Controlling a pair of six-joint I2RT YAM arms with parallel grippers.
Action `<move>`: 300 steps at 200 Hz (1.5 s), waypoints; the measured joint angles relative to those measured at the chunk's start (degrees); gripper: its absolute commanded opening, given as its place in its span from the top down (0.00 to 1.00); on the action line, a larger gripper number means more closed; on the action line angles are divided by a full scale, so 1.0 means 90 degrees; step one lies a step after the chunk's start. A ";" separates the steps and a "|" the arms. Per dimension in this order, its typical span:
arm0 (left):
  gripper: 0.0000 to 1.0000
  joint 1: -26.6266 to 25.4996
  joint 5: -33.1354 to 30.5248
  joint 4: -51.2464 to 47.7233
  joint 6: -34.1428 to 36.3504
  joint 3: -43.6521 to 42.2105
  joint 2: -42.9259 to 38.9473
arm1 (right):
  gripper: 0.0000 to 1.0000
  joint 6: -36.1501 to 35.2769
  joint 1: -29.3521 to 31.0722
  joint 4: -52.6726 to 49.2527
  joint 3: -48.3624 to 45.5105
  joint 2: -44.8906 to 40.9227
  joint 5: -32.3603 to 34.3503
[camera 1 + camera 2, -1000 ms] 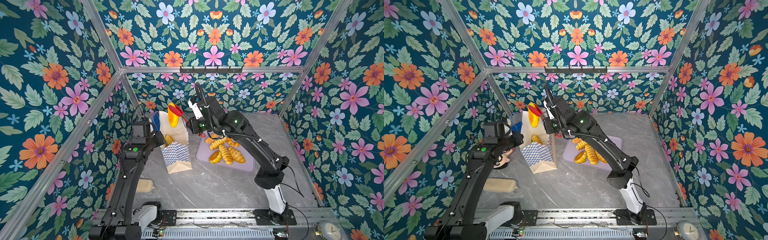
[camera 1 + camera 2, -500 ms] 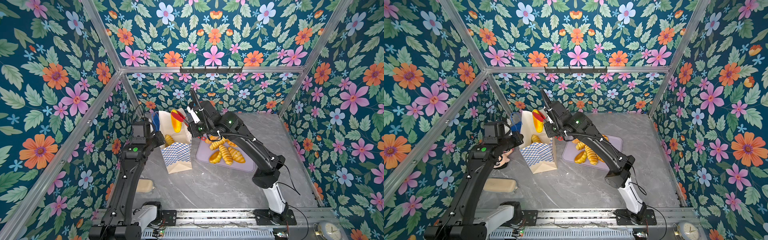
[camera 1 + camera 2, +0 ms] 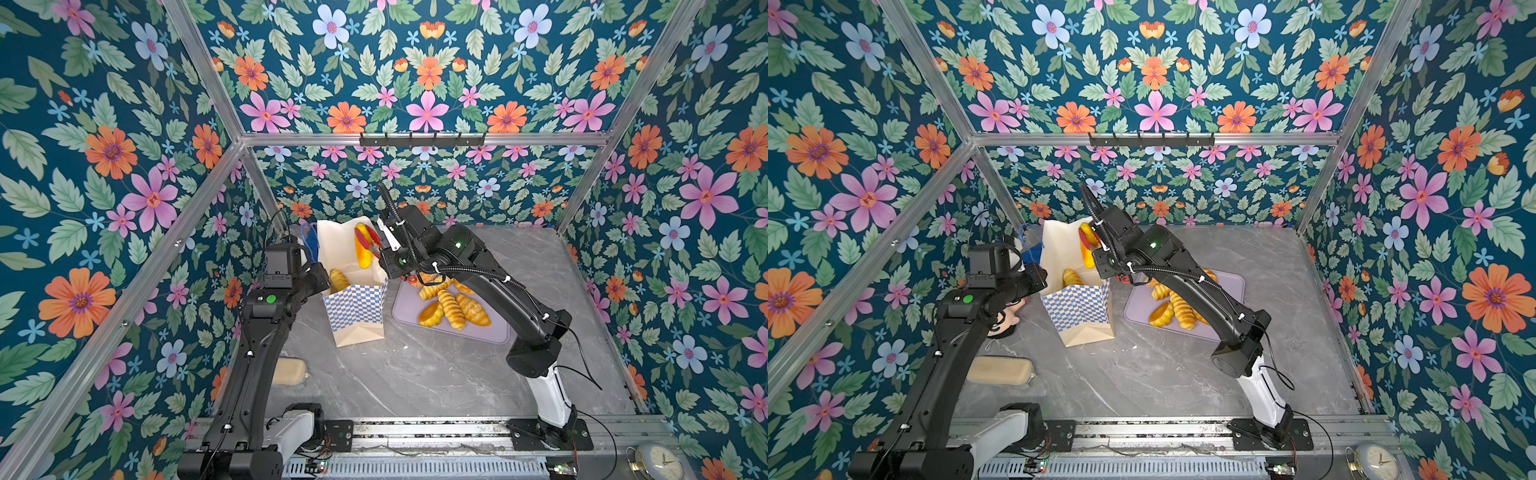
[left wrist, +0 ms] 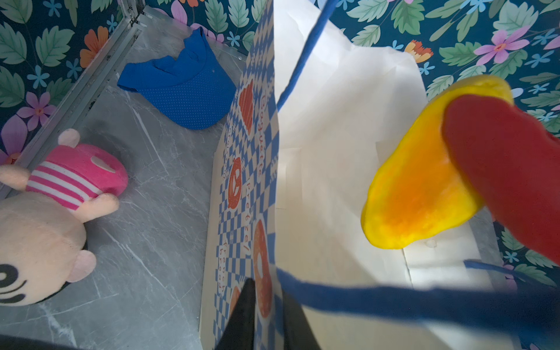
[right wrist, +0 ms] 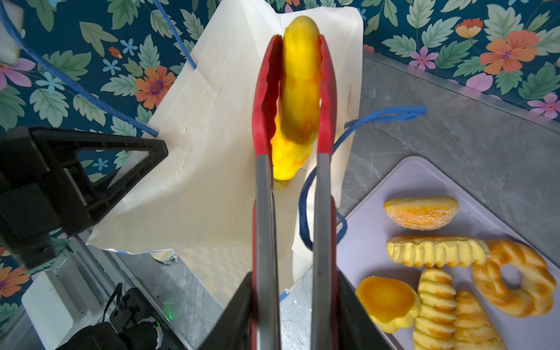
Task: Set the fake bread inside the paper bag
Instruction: 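Lower the long yellow bread into the bag's mouth with the tongs, then open the tongs and withdraw the right gripper from the bag toward the tray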
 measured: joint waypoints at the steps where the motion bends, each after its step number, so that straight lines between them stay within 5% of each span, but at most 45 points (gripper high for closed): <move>1: 0.82 0.0000 0.0000 0.0000 0.0000 0.0000 0.0000 | 0.57 0.0000 0.0000 0.0002 0.0000 0.0000 0.0000; 116: 0.82 0.0000 0.0002 0.0005 0.0000 -0.0058 -0.0005 | 0.53 0.0068 0.0000 0.0046 0.0172 -0.0114 -0.0248; 300: 0.82 0.0000 0.0002 0.0005 -0.0041 -0.0046 -0.0007 | 0.56 0.0313 -0.0002 0.0690 -0.0639 -0.1659 -0.0612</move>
